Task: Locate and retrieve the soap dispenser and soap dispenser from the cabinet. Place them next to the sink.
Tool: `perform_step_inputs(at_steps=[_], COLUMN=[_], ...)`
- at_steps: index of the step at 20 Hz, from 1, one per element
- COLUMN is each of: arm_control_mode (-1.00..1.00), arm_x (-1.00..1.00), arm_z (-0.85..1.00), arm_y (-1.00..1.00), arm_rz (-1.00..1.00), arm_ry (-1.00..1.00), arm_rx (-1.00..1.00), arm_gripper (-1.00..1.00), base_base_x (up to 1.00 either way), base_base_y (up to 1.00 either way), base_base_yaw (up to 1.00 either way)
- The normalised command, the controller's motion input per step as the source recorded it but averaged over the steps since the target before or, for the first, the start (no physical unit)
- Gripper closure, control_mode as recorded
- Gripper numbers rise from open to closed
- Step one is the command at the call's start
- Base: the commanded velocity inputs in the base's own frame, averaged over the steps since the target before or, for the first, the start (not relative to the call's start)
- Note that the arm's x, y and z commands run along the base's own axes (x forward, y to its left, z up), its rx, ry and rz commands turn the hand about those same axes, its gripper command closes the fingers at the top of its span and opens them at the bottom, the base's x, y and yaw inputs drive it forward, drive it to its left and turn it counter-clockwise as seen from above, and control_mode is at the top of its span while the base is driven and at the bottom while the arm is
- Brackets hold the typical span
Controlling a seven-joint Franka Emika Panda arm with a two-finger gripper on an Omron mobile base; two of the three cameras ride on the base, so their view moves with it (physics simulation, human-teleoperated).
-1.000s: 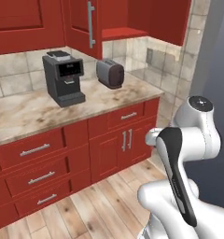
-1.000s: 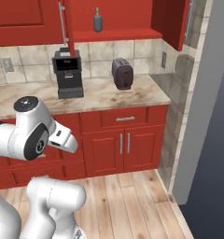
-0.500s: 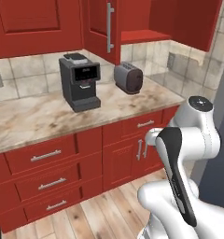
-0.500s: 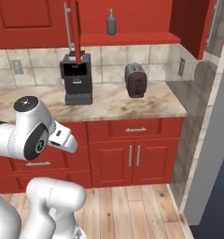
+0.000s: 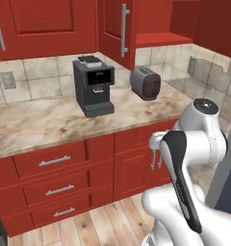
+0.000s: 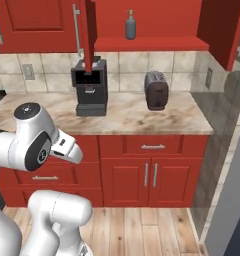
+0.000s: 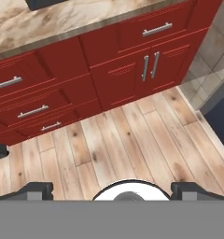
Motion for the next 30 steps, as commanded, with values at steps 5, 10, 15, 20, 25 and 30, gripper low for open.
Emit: perform_step_inputs(at_steps=[5, 10, 15, 20, 25, 30], arm_control_mode=[1.00, 1.00, 1.00, 1.00, 1.00, 1.00], arm_x=[0.00, 0.00, 0.00, 0.00, 0.00, 0.00], arm_z=[0.00, 0.00, 0.00, 0.00, 0.00, 0.00], arm_y=[0.00, 0.00, 0.00, 0.00, 0.00, 0.00], arm_rz=[0.00, 0.00, 0.00, 0.00, 0.00, 0.00], arm_ry=[0.00, 0.00, 0.00, 0.00, 0.00, 0.00], arm_rx=[0.00, 0.00, 0.00, 0.00, 0.00, 0.00], arm_gripper=[-1.00, -1.00, -1.00, -1.00, -1.00, -1.00], base_base_x=[0.42, 0.43, 0.39, 0.38, 0.31, 0.41], base_base_y=[-0.52, -0.52, -0.44, -0.40, -0.32, -0.25], base_base_yaw=[0.19, 0.15, 0.13, 0.12, 0.10, 0.09])
